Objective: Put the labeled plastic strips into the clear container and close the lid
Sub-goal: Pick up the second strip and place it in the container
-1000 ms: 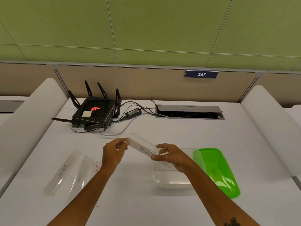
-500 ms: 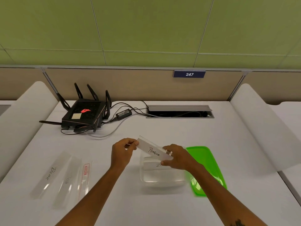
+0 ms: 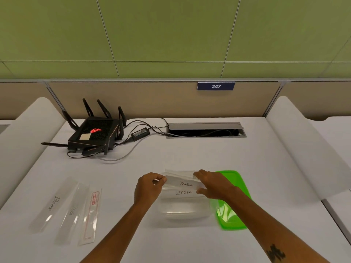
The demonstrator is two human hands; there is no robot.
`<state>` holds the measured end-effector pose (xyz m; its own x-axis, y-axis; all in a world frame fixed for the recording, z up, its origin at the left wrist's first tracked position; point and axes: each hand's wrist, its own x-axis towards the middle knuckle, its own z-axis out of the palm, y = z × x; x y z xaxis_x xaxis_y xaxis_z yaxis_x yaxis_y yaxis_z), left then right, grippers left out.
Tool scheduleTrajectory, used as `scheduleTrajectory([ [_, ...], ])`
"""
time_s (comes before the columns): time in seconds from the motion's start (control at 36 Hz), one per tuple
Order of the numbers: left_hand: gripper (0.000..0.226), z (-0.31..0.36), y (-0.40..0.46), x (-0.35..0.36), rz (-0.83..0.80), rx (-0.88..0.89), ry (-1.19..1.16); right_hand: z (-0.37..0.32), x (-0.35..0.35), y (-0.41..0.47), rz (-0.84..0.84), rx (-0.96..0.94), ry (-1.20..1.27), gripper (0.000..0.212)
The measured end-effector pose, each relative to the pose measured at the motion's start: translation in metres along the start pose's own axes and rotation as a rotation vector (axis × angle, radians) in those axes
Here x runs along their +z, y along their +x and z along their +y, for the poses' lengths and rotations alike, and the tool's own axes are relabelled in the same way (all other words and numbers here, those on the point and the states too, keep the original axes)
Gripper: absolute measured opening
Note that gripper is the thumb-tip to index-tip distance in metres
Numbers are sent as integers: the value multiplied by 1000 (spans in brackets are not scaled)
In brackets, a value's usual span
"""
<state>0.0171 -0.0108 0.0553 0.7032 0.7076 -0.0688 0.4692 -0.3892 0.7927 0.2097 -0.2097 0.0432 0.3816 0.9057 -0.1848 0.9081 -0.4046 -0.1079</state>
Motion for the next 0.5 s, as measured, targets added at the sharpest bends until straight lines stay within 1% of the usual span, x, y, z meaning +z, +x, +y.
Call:
scheduleTrajectory([
  [0.08,7,-1,-2,5,-31,-58,16,0,4,3,-2,-31,-21,58],
  [0.22,11,-3,-5,13,-89,-160,24,-5,9,8,-16,-18,-55,53],
  [0.33,27,-3,-6,21,-117,-240,-32,-9,14,12,-32,-10,-64,48],
  [0.44,37,0,-9,29,-127,-264,44,-12,19,14,-40,2,-80,44],
  [0.47,34,2,-9,30,-130,-264,56,-12,21,15,-42,5,-90,44],
  [0.5,26,4,-10,31,-137,-266,73,-13,22,16,-45,9,-100,44],
])
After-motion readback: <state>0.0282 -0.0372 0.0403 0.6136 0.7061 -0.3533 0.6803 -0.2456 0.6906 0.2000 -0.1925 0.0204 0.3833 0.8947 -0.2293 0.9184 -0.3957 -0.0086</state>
